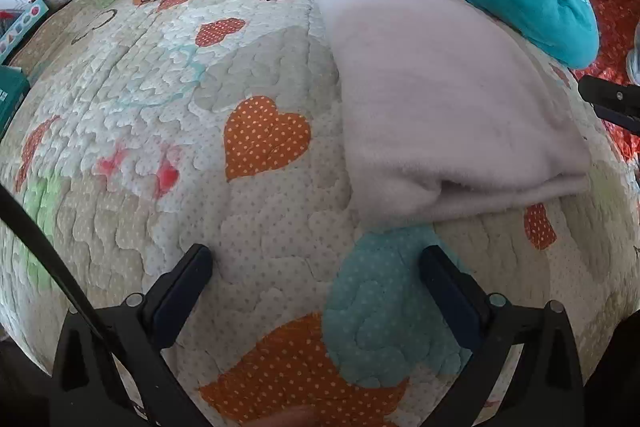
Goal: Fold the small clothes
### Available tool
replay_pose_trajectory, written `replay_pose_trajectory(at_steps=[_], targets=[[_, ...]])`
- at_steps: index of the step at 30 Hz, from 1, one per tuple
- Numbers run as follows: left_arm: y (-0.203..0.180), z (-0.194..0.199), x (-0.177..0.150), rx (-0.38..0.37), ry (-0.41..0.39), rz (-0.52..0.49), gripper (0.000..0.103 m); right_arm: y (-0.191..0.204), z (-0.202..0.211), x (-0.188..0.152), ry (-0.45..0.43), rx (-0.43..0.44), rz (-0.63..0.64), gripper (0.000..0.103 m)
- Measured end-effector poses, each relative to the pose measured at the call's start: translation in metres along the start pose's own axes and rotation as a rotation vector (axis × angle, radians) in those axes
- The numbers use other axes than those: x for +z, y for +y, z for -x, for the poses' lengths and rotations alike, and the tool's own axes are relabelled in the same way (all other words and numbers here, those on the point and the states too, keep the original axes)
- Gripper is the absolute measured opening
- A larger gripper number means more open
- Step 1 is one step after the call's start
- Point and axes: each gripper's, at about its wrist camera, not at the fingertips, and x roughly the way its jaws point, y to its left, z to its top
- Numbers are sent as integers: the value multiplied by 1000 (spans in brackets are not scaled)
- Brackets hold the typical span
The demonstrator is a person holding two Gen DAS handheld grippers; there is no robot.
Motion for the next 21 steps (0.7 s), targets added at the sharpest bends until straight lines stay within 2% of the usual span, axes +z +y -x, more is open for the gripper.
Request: replay_pose_trajectory(at_steps=[2, 4, 8, 9, 13, 21], targets=[[-1, 0, 1, 4, 5, -2, 103, 9, -3, -2, 3, 10, 32, 62], [-1, 0, 1, 6, 8, -3, 103, 20, -15, -7, 46, -6, 81, 62], [-1, 0, 1, 7, 4, -6, 103, 27, -48, -21, 202, -86, 124, 62], [-1, 0, 0, 6, 3, -7, 103, 24, -51, -23, 218, -102, 117, 63], [0, 0, 0, 3, 9, -4, 103, 11, -35, -17, 163, -54, 46, 64], [0, -1, 1, 13, 18, 15, 103, 5, -13, -26, 91, -136, 0, 66]])
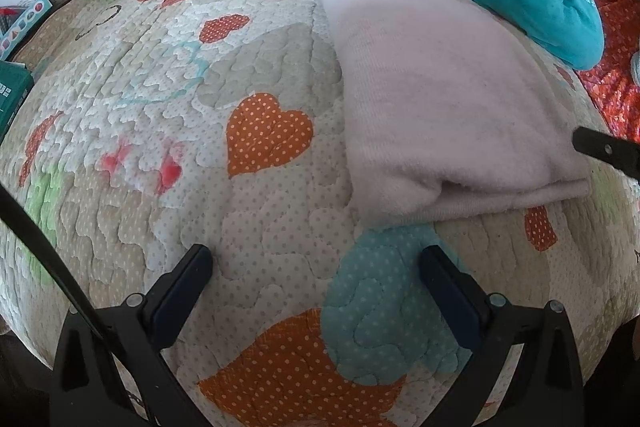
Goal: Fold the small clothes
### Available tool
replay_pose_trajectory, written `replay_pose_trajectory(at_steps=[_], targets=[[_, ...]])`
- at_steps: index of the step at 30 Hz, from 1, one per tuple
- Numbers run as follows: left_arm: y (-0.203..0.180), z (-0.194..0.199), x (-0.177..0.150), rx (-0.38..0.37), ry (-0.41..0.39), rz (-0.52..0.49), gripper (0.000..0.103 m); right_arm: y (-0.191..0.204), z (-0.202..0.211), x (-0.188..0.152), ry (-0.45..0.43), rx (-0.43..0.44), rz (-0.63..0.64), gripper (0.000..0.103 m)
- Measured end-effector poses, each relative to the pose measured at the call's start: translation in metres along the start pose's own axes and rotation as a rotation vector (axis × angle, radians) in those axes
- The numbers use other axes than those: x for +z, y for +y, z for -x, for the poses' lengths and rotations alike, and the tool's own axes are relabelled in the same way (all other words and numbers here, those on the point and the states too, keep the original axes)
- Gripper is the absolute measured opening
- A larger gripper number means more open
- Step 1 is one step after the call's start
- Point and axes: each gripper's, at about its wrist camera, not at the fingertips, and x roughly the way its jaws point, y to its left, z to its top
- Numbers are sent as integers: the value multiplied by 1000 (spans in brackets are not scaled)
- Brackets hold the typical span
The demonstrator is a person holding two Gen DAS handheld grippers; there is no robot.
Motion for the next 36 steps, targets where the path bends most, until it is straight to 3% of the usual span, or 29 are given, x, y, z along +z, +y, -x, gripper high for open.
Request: replay_pose_trajectory(at_steps=[4, 9, 27, 33, 36], targets=[[0, -1, 1, 3, 9, 1, 103, -3, 9, -17, -14, -29, -51, 69], [1, -1, 1, 1, 11, -5, 103, -6, 5, -44, 36, -7, -117, 70], [2, 0, 0, -5, 6, 2, 103, 21, 4, -61, 28, -79, -4, 71], [2, 8, 0, 13, -24, 20, 103, 29, 7, -61, 2, -97, 45, 72], [9, 20, 3, 28, -77, 52, 103, 29, 9, -60, -12, -107, 48, 72]])
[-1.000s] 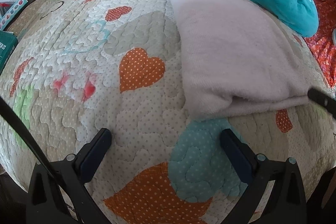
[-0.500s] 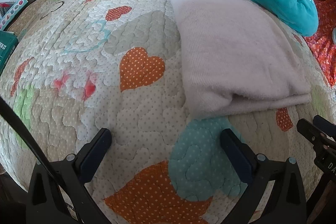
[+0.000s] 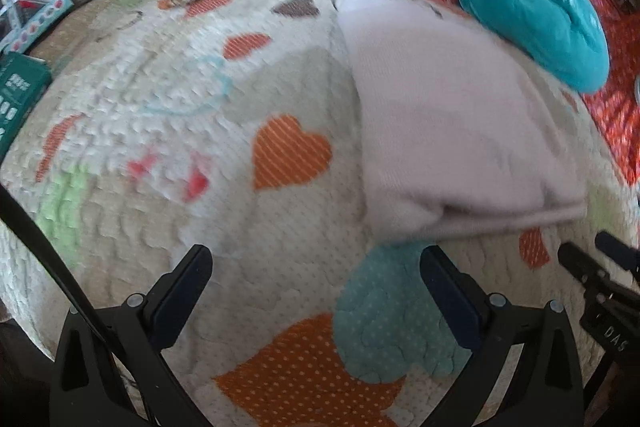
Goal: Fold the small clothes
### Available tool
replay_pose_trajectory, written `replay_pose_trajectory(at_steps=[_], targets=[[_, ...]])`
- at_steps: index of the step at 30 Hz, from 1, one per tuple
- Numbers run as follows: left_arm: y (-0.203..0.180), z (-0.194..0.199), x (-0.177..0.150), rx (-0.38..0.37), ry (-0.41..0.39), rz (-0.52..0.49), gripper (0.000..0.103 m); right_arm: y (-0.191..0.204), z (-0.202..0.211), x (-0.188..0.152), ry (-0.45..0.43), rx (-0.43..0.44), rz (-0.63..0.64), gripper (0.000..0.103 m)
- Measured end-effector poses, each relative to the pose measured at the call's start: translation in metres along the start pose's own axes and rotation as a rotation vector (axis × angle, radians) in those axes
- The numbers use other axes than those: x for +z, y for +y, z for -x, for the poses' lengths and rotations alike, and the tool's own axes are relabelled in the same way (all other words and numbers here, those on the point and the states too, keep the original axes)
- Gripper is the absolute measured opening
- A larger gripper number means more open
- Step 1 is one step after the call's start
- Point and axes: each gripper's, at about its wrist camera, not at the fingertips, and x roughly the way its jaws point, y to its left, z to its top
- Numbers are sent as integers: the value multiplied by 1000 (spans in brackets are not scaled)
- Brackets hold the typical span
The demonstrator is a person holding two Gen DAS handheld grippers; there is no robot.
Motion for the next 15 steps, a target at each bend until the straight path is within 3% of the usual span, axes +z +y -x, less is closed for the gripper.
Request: replay_pose_trajectory(at_steps=[5, 15], targets=[[6, 14, 5, 9, -58, 16, 103, -1, 3, 1, -16, -6, -4, 73], [2, 22, 3, 15, -82, -13, 103, 3, 3, 1, -20, -14, 8, 76]])
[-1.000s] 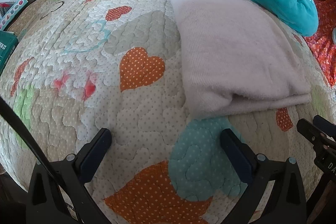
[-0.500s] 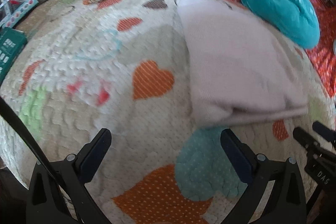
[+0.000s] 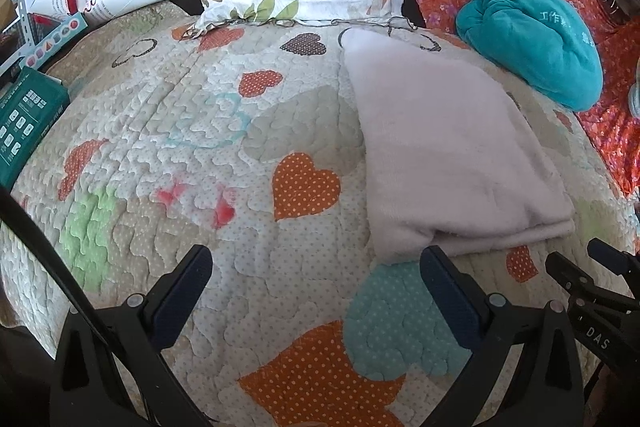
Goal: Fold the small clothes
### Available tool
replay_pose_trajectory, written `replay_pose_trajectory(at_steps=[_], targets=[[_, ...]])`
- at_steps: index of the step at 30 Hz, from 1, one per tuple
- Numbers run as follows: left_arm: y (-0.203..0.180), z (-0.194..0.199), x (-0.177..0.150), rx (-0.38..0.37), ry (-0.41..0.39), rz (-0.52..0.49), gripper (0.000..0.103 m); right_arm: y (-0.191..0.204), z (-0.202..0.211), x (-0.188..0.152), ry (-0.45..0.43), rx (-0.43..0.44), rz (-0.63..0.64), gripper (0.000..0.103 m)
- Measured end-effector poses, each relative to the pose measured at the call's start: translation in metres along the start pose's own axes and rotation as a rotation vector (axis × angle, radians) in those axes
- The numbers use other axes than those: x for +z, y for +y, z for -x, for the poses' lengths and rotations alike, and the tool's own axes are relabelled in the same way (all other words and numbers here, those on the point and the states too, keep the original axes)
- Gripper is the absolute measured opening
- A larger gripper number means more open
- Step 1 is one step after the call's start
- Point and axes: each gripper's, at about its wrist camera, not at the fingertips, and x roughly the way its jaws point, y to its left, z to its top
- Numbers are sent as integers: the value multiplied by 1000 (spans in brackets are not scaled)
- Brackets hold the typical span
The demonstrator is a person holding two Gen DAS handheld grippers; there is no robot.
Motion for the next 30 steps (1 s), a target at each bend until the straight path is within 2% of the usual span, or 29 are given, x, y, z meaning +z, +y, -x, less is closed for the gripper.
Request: replay_pose_trajectory(at_steps=[16, 30], targets=[[0, 0, -1, -4, 9, 4, 103, 1, 4, 0, -20, 2, -16, 77], [-10, 14, -1, 6, -78, -46, 103, 2, 12, 1, -56, -1, -21, 79]])
